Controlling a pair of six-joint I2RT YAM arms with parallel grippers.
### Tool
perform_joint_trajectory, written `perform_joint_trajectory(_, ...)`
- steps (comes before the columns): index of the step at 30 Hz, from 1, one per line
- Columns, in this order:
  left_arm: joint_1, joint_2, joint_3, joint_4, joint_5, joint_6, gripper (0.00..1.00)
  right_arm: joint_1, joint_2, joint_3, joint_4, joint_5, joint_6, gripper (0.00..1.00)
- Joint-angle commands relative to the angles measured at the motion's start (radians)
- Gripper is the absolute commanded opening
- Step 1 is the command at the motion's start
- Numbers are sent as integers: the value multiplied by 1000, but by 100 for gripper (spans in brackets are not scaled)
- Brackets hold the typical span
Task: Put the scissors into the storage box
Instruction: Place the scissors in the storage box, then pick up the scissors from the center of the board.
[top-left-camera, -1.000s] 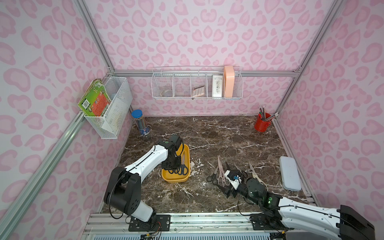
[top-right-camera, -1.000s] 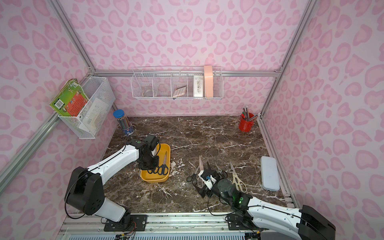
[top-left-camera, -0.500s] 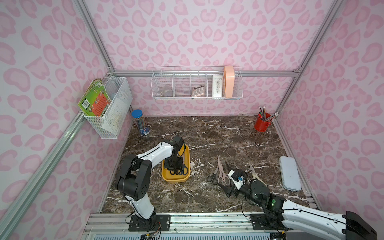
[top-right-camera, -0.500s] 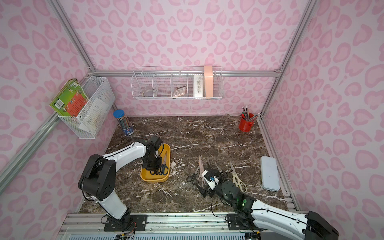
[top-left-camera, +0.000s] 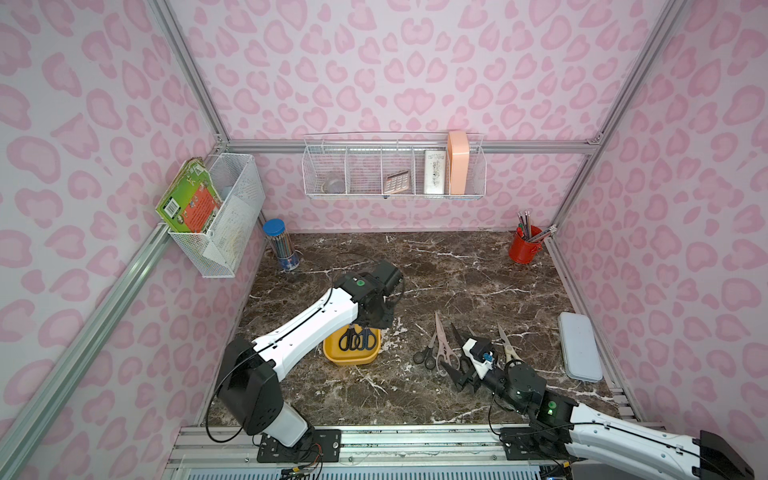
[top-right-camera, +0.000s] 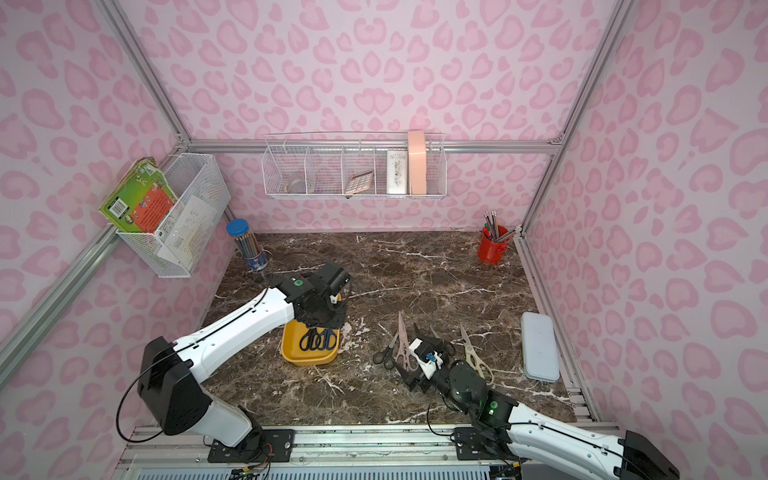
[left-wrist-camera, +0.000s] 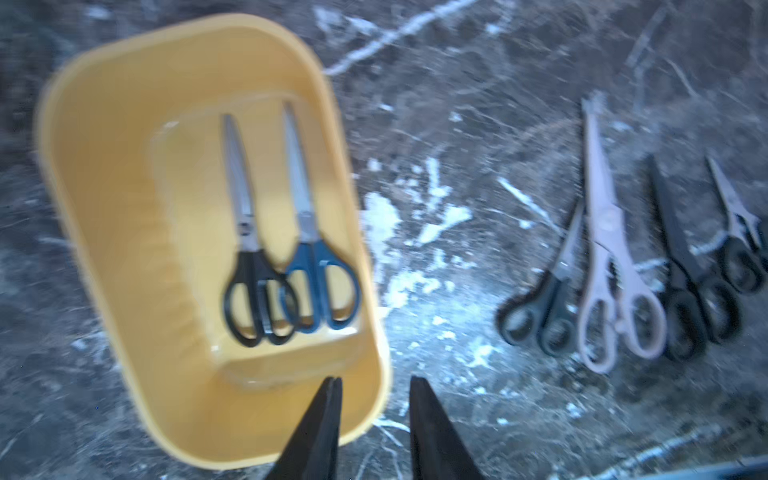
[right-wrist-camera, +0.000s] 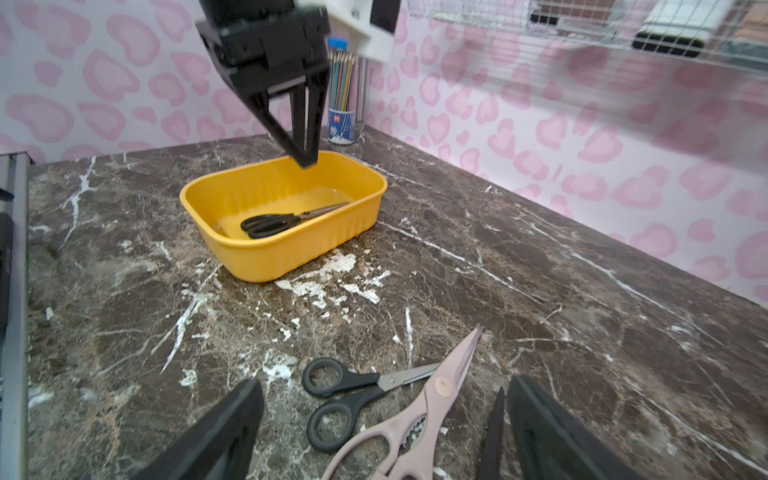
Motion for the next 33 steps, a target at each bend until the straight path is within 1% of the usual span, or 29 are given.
perform_joint_trajectory(1, -99, 100, 32, 48, 105, -39, 26, 3, -104, -24, -25, 96, 16, 92)
perform_joint_trajectory(4, -155, 211, 45, 124, 194, -63, 26, 3, -219, -53, -50, 134, 19, 92)
perform_joint_trajectory(7, -180, 311, 81, 156, 251, -56, 27, 4, -295, -70, -72, 159, 22, 93)
perform_joint_trajectory(8, -185, 333, 83, 153, 265, -53, 28, 3, -312, -75, -76, 162, 21, 93)
perform_joint_trajectory(9, -189, 360, 128, 147, 275, -50, 29, 3, -330, -79, -80, 162, 19, 93)
perform_joint_trajectory(11, -192, 398, 150, 139, 284, -53, 31, 2, -352, -83, -88, 169, 20, 93)
perform_joint_trajectory(15, -191, 429, 158, 128, 282, -52, 32, 2, -359, -85, -90, 164, 17, 94)
perform_joint_trajectory(19, -192, 452, 160, 85, 270, -60, 33, 2, -320, -80, -76, 154, 17, 94)
perform_joint_trajectory(24, -199, 442, 155, 35, 212, -64, 35, 1, -270, -71, -56, 141, 15, 94)
perform_joint_trajectory(33, -204, 468, 143, 60, 225, -61, 36, 2, -280, -74, -55, 139, 14, 95)
